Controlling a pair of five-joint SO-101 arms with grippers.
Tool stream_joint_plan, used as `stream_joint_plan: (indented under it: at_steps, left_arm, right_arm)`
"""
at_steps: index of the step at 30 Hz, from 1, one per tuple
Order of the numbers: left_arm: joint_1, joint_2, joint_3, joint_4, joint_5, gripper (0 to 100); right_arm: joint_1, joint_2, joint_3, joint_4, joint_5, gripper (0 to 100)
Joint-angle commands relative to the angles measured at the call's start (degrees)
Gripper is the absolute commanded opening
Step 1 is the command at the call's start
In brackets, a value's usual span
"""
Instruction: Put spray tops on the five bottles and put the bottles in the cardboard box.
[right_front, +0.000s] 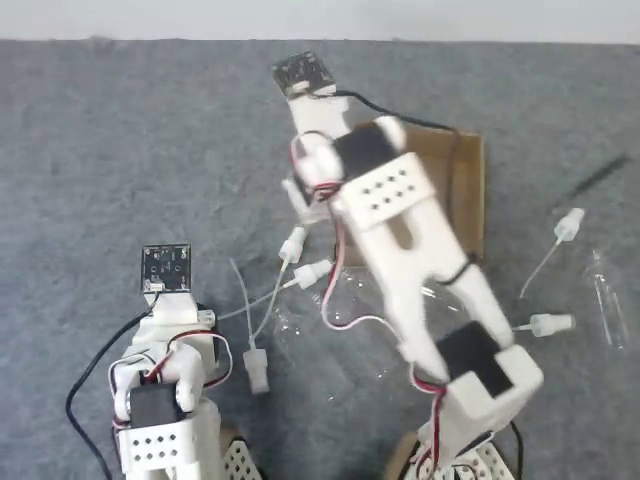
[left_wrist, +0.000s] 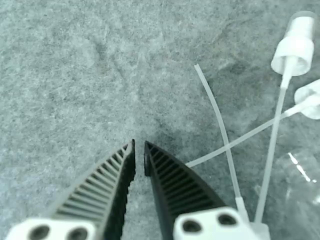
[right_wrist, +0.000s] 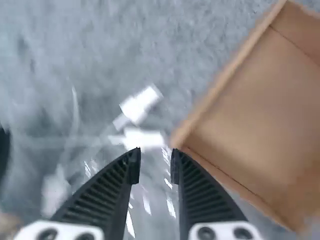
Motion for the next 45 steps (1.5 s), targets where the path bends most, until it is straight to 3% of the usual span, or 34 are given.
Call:
stream_joint_plan:
  at_steps: [1, 12, 17, 21, 33, 45]
  left_arm:
    - [-0.3, -0.7, -0.5, -0.1, -0.4, 2]
    - [-0.3, -0.7, -0.5, -0.1, -0.5, 2]
    - [-0.3, -0.7, -0.5, -0.1, -0.5, 2]
    - [-0.3, -0.7, -0.5, -0.1, -0.5, 2]
    - [-0.3, -0.7, -0.5, -0.1, -0.5, 2]
    - [-0.3, -0.7, -0.5, -0.1, -0.5, 2]
  right_arm:
    - [7.1, -7.9, -0.7, 6.7, 6.8, 5.9]
    - [43.2, -10.1, -0.4, 6.4, 17.9, 6.0]
    - [52.7, -0.5, -0.4, -0.7, 17.4, 10.7]
    - [56.0, 8.3, -0.7, -7.3, 14.8, 18.0]
    - [57.5, 22.6, -0.7, -21.8, 9.8, 18.0]
    - [57.5, 28.8, -0.8, -24.0, 9.7, 18.0]
